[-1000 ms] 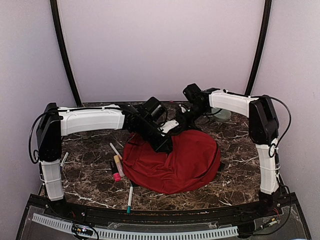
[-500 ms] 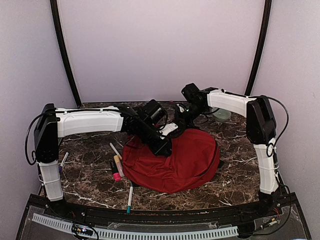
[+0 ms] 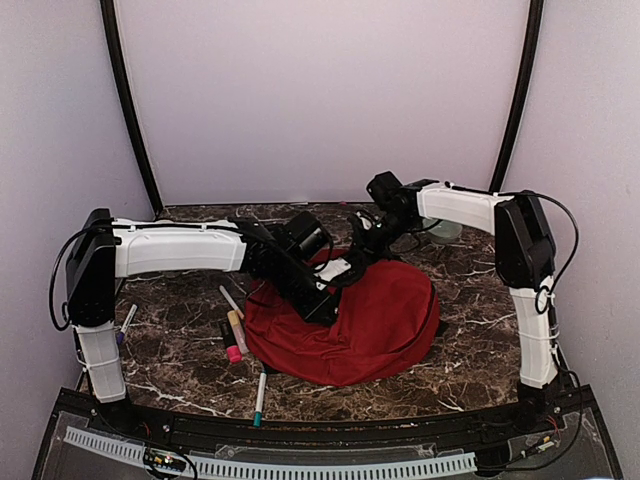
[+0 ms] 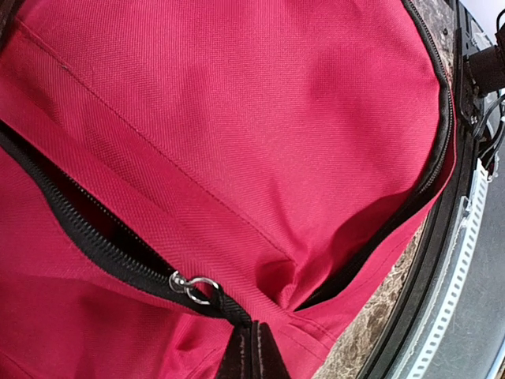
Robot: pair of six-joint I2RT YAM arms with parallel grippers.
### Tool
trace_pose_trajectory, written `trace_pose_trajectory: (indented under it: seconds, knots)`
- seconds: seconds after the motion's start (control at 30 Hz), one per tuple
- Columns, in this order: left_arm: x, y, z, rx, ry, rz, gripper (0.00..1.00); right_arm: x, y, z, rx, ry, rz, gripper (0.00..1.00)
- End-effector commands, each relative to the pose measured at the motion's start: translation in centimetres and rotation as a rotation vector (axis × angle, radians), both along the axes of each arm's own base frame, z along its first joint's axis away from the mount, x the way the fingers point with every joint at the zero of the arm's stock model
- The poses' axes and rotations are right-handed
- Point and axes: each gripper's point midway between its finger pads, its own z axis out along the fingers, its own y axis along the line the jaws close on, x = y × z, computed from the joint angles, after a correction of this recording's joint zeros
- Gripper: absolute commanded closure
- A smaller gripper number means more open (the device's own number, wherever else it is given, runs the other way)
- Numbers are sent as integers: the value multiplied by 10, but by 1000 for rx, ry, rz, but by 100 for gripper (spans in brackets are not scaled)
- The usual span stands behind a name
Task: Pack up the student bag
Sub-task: Unzip the upper front pocket of the student bag.
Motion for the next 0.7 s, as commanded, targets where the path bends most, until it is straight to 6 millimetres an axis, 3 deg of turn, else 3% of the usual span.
trace_pose_trajectory:
  seconds: [0.0,0.37,0.53,0.67]
  knots:
    - [-23,3,-1,6,89,0,100,10,-1,33,44,-102,9,99]
    - [-36,6,3,-5,103,-33,100,25,2,31,60,-94,-7,100]
    - [-33,6,-1,-16,88,-3,100,16,-4,36,50,-97,9,100]
    - [-28,1,-6,-21,78,12,100,7,-17,46,26,-128,7,88]
